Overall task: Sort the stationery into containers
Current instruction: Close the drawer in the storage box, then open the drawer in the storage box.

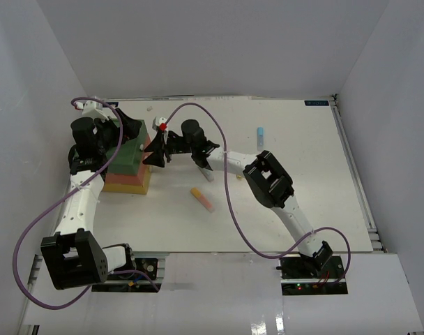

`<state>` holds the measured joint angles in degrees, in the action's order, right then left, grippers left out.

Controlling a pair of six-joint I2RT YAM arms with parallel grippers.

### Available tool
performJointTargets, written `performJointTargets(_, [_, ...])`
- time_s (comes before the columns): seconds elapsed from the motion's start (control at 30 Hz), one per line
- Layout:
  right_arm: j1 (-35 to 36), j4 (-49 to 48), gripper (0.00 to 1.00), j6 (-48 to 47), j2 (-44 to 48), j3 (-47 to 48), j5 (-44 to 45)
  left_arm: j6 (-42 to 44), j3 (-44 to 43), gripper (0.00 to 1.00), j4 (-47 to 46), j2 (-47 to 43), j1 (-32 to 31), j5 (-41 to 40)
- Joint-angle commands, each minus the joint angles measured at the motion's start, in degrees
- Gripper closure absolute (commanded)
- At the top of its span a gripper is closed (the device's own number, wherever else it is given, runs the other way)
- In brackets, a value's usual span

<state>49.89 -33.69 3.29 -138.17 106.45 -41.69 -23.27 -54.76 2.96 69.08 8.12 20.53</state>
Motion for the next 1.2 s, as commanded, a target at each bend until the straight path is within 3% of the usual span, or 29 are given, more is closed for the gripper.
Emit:
performJointTargets(0.0, [1.00,-5.77,0.39,-0.21,3.33,-0.80,0.63,-1.08,2.29,0.02,7.32,1.41,-0.56,1.09])
performJointTargets(0.37, [-0.67,-5.51,0.39,-6.10,10.38,-16.54,6.27,-1.08,2.29,0.02,7.23,1.32,-0.47,1.00])
performJointTargets(0.77, [-0.58,-6.56,0.40,-4.43,3.00,-12.15,6.54,-0.55,2.20,0.02,6.71,0.10,-1.18,1.00])
performJointTargets(0.9, [-0.49,-7.79,0.40,-3.99,2.03,-11.80,6.54,1.03,0.54,0.02,7.66,-2.02,-1.26,-3.56])
performJointTargets(1.17, [0.03,-7.97,0.40,-4.17,-0.96,-8.46,5.66,4.28,-11.23,0.02,14.70,-1.14,-1.26,-13.14])
